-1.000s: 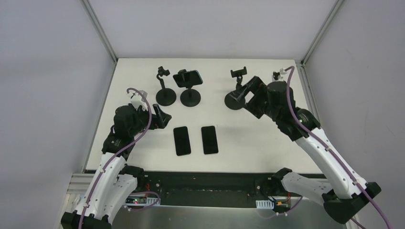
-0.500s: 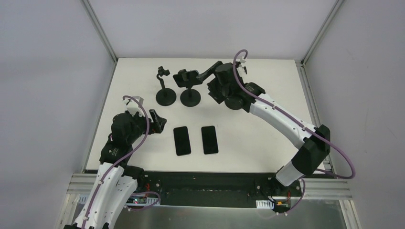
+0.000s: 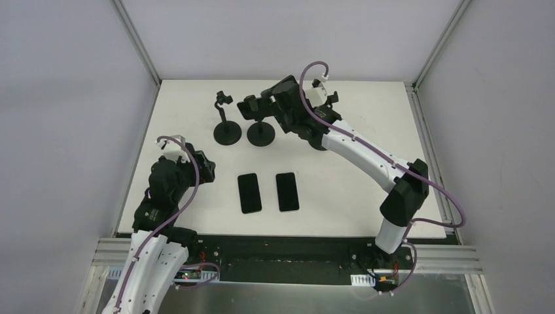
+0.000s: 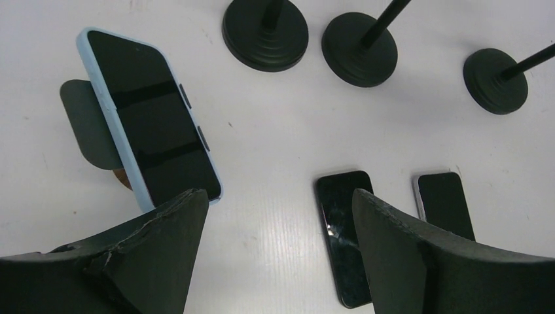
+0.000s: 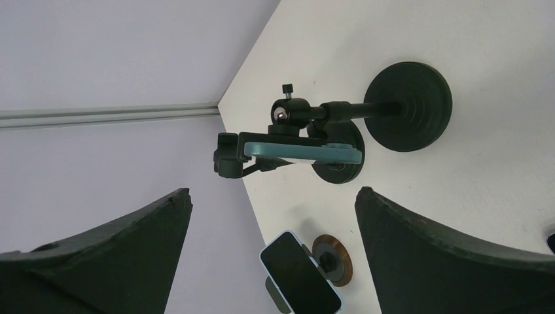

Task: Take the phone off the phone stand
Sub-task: Pick up the phone stand with the phone at the center of the board.

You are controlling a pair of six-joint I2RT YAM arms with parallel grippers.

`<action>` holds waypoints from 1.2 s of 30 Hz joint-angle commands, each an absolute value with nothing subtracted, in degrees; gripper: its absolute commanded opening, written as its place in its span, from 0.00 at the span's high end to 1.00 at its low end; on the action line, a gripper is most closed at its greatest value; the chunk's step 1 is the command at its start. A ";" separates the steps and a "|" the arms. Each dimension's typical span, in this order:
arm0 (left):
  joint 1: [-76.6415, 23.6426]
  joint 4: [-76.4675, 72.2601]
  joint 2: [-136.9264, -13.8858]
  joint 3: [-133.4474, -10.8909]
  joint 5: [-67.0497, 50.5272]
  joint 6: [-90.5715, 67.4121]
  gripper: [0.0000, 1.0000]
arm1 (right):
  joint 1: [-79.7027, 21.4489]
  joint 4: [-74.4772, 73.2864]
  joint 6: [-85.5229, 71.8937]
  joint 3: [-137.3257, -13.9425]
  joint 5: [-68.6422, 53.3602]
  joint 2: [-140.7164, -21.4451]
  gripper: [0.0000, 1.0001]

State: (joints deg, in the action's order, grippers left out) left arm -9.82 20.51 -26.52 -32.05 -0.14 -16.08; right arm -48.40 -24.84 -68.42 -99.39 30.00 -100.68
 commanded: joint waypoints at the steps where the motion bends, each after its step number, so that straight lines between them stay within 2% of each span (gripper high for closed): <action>1: -10.41 21.52 -25.44 -34.80 4.40 -15.29 0.17 | -49.32 -28.15 -70.10 -103.71 35.25 -102.91 0.00; 9: -10.42 21.75 -25.14 -34.83 4.29 -15.21 0.16 | -49.70 -34.32 -73.84 -108.87 37.88 -108.28 0.00; 19: -10.38 21.88 -26.12 -34.89 3.92 -15.03 0.16 | -50.04 -22.62 -71.34 -107.79 39.73 -113.16 0.00; 25: -10.42 21.97 -26.20 -34.89 4.19 -14.94 0.16 | -49.93 -21.20 -69.52 -110.67 41.48 -115.98 0.03; 28: -10.37 21.98 -26.19 -34.89 4.28 -14.85 0.16 | -49.93 -20.88 -70.01 -111.01 41.15 -116.67 0.17; 30: -10.37 21.97 -26.27 -34.89 4.35 -14.85 0.16 | -50.01 -20.72 -70.26 -110.81 40.94 -116.55 0.30; 33: -10.37 22.08 -26.30 -34.89 4.34 -14.85 0.16 | -50.06 -19.37 -69.19 -109.11 41.40 -115.12 0.56; 36: -10.37 21.98 -26.46 -34.89 4.24 -14.92 0.16 | -50.08 -15.88 -65.90 -105.78 41.74 -112.07 0.91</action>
